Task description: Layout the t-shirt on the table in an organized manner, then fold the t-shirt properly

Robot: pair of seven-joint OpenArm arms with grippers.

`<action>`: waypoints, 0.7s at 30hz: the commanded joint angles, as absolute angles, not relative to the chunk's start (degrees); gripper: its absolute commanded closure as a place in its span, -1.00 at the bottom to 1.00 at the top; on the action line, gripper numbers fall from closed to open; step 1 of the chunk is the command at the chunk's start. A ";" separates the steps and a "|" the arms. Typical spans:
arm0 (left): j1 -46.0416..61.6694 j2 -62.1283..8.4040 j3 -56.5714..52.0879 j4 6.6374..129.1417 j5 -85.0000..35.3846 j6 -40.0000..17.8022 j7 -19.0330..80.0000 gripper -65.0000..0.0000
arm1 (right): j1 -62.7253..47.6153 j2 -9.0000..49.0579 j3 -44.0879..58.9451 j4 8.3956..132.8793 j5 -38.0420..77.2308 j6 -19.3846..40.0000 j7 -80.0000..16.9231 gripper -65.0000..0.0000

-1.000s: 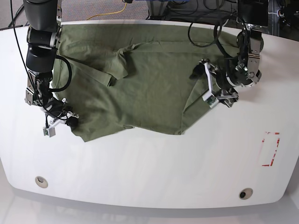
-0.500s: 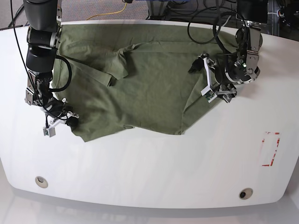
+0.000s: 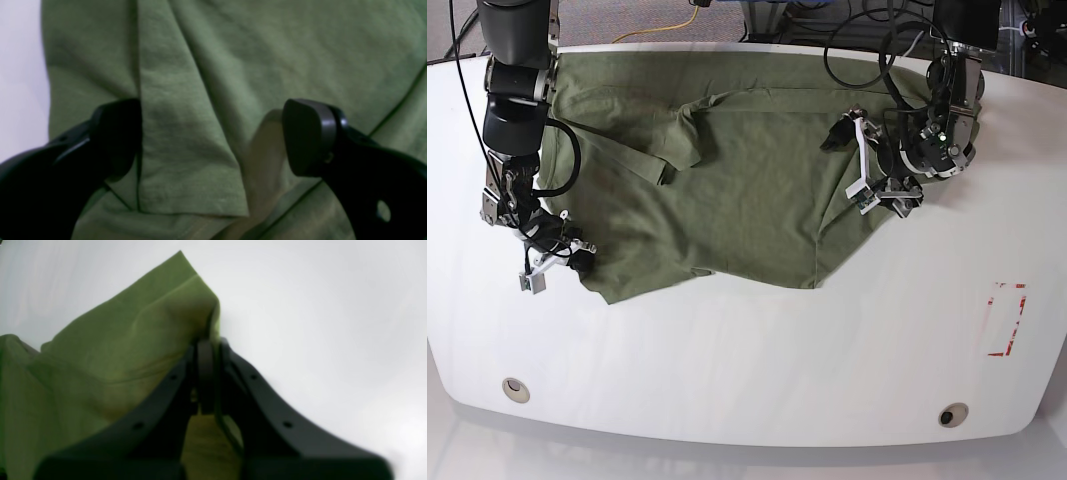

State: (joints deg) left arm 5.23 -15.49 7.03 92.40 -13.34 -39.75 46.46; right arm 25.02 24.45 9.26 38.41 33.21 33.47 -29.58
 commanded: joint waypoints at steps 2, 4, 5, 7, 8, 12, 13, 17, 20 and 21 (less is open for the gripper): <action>5.05 -15.87 6.73 93.05 -13.76 -40.00 46.64 -1.00 | 26.51 25.36 9.36 39.08 33.54 33.80 -28.88 0.98; 5.05 -15.87 6.64 93.32 -13.76 -40.00 46.64 -1.00 | 26.51 25.36 9.36 39.08 33.54 33.80 -28.88 0.98; 5.05 -15.87 6.64 93.76 -13.67 -40.00 46.64 -1.00 | 26.51 25.36 9.36 39.08 33.54 33.80 -28.88 0.98; 5.05 -15.87 6.46 94.64 -13.67 -40.00 46.64 -1.00 | 26.51 25.36 9.36 39.08 33.54 33.80 -28.88 0.98; 5.05 -15.87 6.46 95.25 -13.67 -40.00 46.64 -1.00 | 26.51 25.36 9.36 39.08 33.54 33.80 -28.88 0.98; 5.14 -15.87 5.67 97.63 -13.58 -40.00 46.64 -1.00 | 26.51 25.36 9.36 39.08 33.54 33.80 -28.88 0.98; 5.14 -15.87 5.05 98.24 -13.58 -40.00 46.64 -1.00 | 26.51 25.36 9.36 39.08 33.54 33.80 -28.88 0.98; 5.14 -15.87 3.74 99.65 -13.58 -40.00 46.73 -1.00 | 26.51 25.36 9.36 39.08 33.54 33.80 -28.88 0.98; 5.14 -15.87 3.74 99.74 -13.58 -40.00 46.73 -1.00 | 26.51 25.36 9.36 39.08 33.54 33.80 -28.88 0.98; 5.14 -15.87 3.74 99.74 -13.58 -40.00 46.73 -1.00 | 26.51 25.27 9.36 39.08 33.54 33.80 -28.88 0.98</action>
